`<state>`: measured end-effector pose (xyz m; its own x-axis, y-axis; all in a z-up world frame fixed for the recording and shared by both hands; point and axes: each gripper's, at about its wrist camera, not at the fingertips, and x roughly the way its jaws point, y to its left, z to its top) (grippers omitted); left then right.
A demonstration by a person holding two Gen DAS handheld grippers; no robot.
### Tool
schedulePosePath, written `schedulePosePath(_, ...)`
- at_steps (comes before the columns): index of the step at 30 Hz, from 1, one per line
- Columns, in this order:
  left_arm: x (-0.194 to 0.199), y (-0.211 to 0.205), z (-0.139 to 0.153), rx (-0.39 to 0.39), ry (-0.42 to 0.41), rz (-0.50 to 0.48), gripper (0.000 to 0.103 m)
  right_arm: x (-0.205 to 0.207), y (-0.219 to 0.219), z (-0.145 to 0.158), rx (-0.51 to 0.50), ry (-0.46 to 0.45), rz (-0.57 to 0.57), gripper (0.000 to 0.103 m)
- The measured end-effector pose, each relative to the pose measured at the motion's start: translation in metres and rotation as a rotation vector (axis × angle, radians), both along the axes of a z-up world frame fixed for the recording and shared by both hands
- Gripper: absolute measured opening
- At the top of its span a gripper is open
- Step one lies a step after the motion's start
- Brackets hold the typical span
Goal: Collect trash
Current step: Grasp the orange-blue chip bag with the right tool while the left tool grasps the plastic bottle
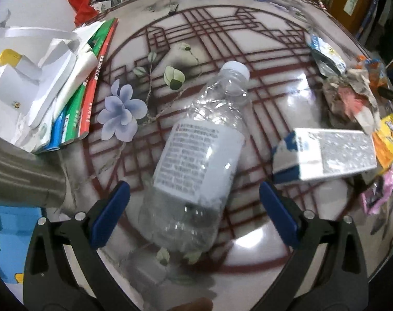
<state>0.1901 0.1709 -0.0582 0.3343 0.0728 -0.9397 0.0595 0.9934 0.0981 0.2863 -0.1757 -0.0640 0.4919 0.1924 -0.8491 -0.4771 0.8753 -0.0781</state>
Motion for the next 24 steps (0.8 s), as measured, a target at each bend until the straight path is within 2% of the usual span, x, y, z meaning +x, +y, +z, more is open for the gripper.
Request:
schedulePosePath(3, 0.004, 0.005, -0.005, -0.014, -0.001, 0.016, 0.096, 0.006, 0.002, -0.008, -0.005, 0.021, 0.01, 0.077)
schedulePosePath(6, 0.005, 0.006, -0.01, -0.033, 0.006, 0.019, 0.08, 0.006, 0.003, -0.008, -0.01, 0.006, 0.011, 0.069)
schedulePosePath(8, 0.004, 0.005, -0.014, -0.034, 0.019, 0.016, 0.065, 0.006, 0.003, -0.007, -0.008, -0.002, 0.011, 0.055)
schedulePosePath(9, 0.003, 0.006, -0.015, -0.044, 0.023, 0.016, 0.063, 0.006, 0.003, -0.007, -0.014, -0.006, 0.008, 0.049)
schedulePosePath(11, 0.003, 0.007, -0.014, -0.054, 0.025, 0.019, 0.062, 0.006, 0.001, -0.006, -0.011, -0.013, -0.002, 0.023)
schedulePosePath(12, 0.002, 0.007, -0.014, -0.056, 0.026, 0.018, 0.062, 0.006, 0.001, -0.006, -0.015, -0.011, -0.004, 0.019)
schedulePosePath(21, -0.008, 0.009, -0.003, -0.054, -0.008, 0.062, 0.061, -0.004, -0.003, 0.004, 0.035, 0.0, 0.004, 0.008)
schedulePosePath(24, -0.014, 0.012, 0.005, -0.047, -0.024, 0.076, 0.06, -0.01, -0.005, 0.011, 0.042, -0.005, 0.006, 0.008)
